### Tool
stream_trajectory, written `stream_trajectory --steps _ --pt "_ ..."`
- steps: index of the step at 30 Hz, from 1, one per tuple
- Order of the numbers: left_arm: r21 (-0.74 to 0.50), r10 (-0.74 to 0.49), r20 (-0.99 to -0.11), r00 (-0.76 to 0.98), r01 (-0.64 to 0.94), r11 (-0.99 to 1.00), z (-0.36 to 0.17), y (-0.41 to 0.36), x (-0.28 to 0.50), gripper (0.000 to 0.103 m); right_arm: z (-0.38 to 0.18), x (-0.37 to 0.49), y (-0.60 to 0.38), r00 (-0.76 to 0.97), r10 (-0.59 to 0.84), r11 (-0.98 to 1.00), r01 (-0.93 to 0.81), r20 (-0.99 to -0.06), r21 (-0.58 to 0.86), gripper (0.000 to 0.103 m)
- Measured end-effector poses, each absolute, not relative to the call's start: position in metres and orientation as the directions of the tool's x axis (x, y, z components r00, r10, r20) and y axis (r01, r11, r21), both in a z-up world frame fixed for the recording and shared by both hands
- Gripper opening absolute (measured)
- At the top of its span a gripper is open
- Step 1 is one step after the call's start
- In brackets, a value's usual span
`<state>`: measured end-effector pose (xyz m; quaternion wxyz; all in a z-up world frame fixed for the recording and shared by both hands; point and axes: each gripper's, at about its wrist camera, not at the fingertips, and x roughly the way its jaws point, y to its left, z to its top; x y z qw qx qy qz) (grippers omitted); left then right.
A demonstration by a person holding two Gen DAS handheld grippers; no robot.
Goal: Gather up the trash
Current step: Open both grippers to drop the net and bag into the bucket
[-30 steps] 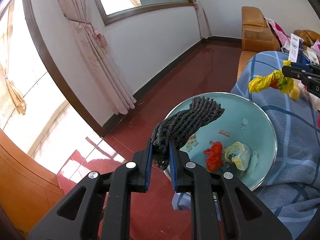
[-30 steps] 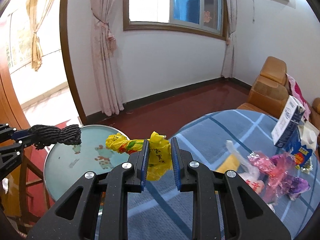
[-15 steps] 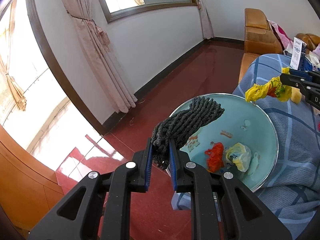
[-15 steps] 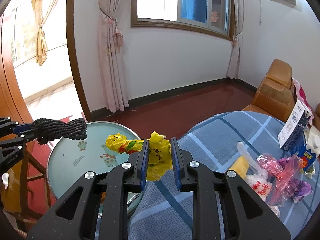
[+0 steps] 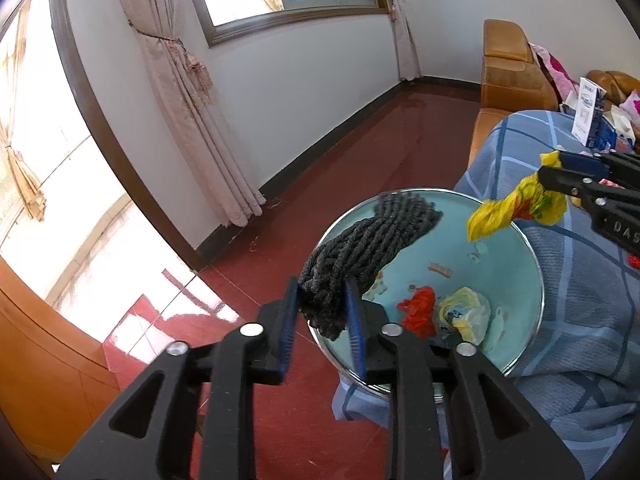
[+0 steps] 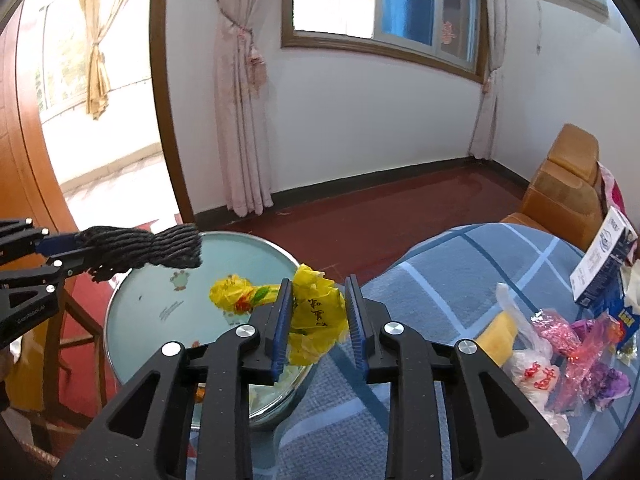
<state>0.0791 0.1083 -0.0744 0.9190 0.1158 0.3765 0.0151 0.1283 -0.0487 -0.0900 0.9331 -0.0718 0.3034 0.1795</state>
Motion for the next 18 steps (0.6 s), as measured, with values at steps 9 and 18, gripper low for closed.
stream_trajectory --steps 9,18 --pt "0.231 0.110 -0.674 0.730 0.067 0.971 -0.0736 0.1019 0.0766 0.052 -0.0916 0.1259 -0.0478 0.746 0.302 0.922 -0.387 -0.594 -0.016 0.047" --pt "0.230 0.120 -0.679 0.724 0.055 0.972 -0.0759 0.1031 0.0779 0.054 -0.0952 0.1242 -0.0496 0.744 0.297 0.926 -0.379 -0.599 -0.011 0.047"
